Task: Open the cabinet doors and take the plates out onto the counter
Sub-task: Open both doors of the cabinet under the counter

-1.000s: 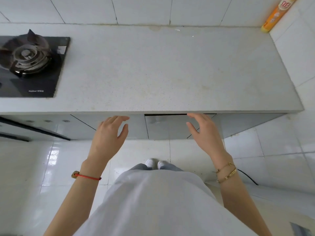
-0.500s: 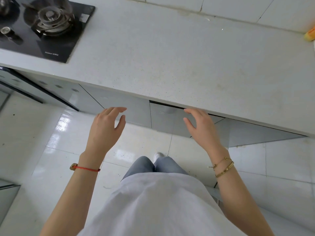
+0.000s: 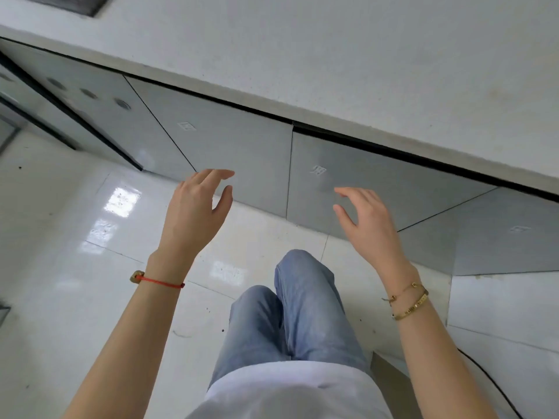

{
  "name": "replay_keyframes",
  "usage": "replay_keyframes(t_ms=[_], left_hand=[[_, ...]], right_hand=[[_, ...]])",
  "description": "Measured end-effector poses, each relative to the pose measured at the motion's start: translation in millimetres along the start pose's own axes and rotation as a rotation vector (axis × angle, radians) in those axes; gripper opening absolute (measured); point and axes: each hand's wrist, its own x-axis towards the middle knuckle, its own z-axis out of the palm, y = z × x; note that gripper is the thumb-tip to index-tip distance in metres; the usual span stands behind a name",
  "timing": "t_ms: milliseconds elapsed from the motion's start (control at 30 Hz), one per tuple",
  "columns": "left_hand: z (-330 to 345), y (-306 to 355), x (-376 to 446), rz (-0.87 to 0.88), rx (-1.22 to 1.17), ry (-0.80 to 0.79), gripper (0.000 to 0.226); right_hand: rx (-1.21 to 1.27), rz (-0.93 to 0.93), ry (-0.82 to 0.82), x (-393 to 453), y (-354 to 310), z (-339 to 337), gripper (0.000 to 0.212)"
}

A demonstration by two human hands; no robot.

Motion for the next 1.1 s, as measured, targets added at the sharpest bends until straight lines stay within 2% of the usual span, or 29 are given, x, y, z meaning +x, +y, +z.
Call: replay_keyframes(t_ms=[267,467,600,833,967,1100], left_hand=[[119,-76,3,0.06,-0.023,0.153,0.027],[171,-104,16,0.174,-0.01,0.259,0.028],[174,-107,38,0.246,0.012,0.343,0.027],[140,-89,86,0.293,-0.034,0.497,0.029],[132,-68,116,0.235,-0.238,0.54,0.026],[129,-48,141,0.134,-0.514,0.532,0.023]], right_hand=[[0.005,-0.125,0.156,27,67,125,0.031],[0.057,-0.231,0.313,44,91,179,0.03],[0.098,-0.313,0.424,62,86,186,0.03],[0.101,-0.415,0.552,97,49,163,0.031],[0.091,-0.458,0.627,115,30,150,0.033],[0.059,-0.474,0.629,123,24,149,0.035]])
